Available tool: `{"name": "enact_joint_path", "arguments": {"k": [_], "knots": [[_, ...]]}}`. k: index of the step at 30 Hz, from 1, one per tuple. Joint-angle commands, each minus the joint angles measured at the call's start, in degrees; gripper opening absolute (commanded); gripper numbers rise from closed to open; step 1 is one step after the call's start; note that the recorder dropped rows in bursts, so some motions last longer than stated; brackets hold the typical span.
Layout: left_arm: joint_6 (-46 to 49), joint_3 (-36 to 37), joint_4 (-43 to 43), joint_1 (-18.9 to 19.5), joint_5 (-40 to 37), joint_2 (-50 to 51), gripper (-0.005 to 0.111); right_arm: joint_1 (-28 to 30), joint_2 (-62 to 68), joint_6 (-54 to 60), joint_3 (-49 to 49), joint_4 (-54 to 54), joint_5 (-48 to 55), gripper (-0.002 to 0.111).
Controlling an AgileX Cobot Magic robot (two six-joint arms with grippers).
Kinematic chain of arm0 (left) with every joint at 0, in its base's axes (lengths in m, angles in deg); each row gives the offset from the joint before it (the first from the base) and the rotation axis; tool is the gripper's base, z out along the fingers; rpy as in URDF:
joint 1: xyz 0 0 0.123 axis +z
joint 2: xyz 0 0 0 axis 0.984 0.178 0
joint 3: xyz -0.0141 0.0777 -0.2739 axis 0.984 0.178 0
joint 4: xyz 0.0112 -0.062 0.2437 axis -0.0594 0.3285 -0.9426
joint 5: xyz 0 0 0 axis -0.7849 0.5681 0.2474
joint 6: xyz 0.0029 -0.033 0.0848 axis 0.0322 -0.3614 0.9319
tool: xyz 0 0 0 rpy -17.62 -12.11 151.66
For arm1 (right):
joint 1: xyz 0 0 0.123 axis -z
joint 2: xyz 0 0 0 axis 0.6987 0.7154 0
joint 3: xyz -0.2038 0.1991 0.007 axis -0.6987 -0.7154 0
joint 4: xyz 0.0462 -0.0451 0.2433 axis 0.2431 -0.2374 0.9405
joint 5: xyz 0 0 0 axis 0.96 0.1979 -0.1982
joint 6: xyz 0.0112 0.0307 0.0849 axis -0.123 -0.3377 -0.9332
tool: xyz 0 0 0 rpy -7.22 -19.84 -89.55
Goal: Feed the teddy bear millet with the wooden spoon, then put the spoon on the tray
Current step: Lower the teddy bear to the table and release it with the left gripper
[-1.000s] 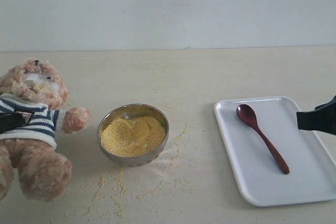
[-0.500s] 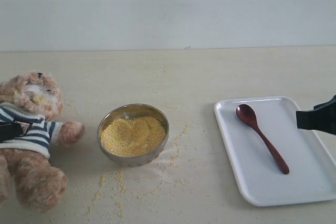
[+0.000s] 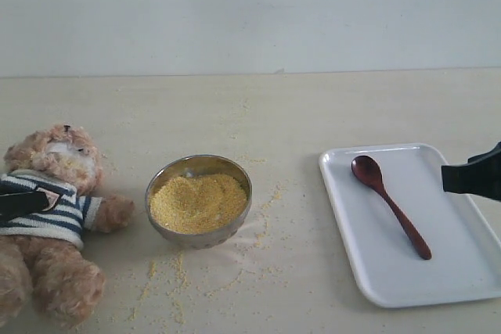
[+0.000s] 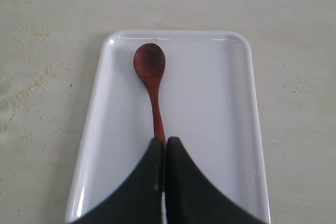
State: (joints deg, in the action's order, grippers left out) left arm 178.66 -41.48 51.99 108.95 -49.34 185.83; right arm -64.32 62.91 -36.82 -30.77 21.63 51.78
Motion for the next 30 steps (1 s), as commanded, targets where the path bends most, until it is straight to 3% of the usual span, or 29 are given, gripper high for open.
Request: {"name": "enact_joint_path", "arguments": {"k": [1,10,13,17,21,23,27,28,30], "knots": [[2.9,-0.1,0.1,0.0,-0.5,0.2,0.086,0.3,-0.4,-0.1,0.0,0.0,-0.3,0.000],[4.8,-1.4,0.1,2.5,-4.7,-0.5,0.085,0.3,-0.4,-0.1,0.0,0.0,-0.3,0.000],[-0.3,-3.7,-3.1,6.5,-9.3,-2.8,0.085,0.3,-0.4,-0.2,0.0,0.8,-0.6,0.000],[-8.2,-6.7,-11.4,12.5,-10.1,-7.7,0.085,0.3,-0.4,-0.3,0.0,1.5,-1.0,0.000],[-16.5,-7.1,-13.7,16.5,-11.6,-12.6,0.081,0.3,-0.4,-0.3,0.0,2.0,-1.8,0.000],[-20.0,-7.1,-13.6,17.5,-13.1,-14.7,0.072,0.3,-0.4,-0.3,0.0,2.0,-2.0,0.000],[-32.7,-7.1,-7.8,18.2,-18.1,-21.0,0.022,0.3,-0.4,-0.9,0.0,2.0,-2.1,0.000],[-38.4,-7.1,-3.0,18.2,-18.1,-22.4,0.004,0.3,-0.4,-0.9,0.0,2.0,-2.1,0.000],[-43.5,-7.1,0.1,18.2,-18.1,-24.1,0.005,0.3,-0.4,-0.9,0.0,2.0,-2.1,0.000]]}}
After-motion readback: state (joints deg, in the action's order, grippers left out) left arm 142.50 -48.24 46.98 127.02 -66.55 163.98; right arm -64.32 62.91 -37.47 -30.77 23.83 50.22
